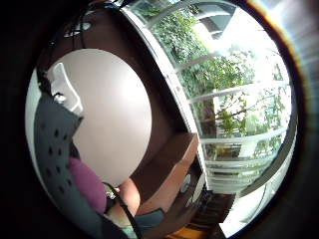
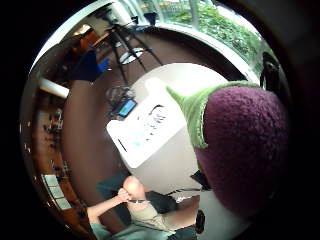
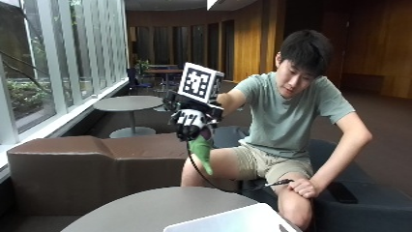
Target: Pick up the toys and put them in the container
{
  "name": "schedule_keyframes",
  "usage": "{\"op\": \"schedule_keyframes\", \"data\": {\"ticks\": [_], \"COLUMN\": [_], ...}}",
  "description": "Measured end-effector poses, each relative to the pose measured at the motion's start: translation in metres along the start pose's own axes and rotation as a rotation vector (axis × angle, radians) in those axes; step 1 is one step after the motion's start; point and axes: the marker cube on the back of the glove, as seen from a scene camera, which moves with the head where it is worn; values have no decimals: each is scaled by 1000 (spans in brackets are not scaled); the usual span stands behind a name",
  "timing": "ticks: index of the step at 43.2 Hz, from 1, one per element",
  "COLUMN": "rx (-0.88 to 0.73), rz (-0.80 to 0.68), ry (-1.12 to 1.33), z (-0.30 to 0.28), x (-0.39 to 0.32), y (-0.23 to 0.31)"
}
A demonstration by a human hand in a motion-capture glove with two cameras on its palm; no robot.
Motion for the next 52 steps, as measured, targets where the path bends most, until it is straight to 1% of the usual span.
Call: {"op": "schedule_keyframes", "data": {"ticks": [4, 8, 11, 16, 18, 23, 26, 30, 33, 35, 40, 45, 52], "rx": [-1, -10, 1, 104, 85, -83, -182, -341, -503, -542, -446, -419, -323], "rz": [-30, -26, -45, -129, -139, -70, -59, -49, -38, -29, -28, -47, -115], "ry": [-14, -44, -71, -109, -118, -111, -83, -59, -65, -71, -87, -124, -184], "z": [-23, -29, -25, -10, -4, 19, 37, 54, 62, 65, 52, 33, 3], "x": [-49, -99, -130, -163, -173, -197, -206, -210, -207, -203, -192, -183, -172], "y": [-20, -38, -48, -70, -72, -69, -67, -60, -57, -56, -51, -37, -15]}}
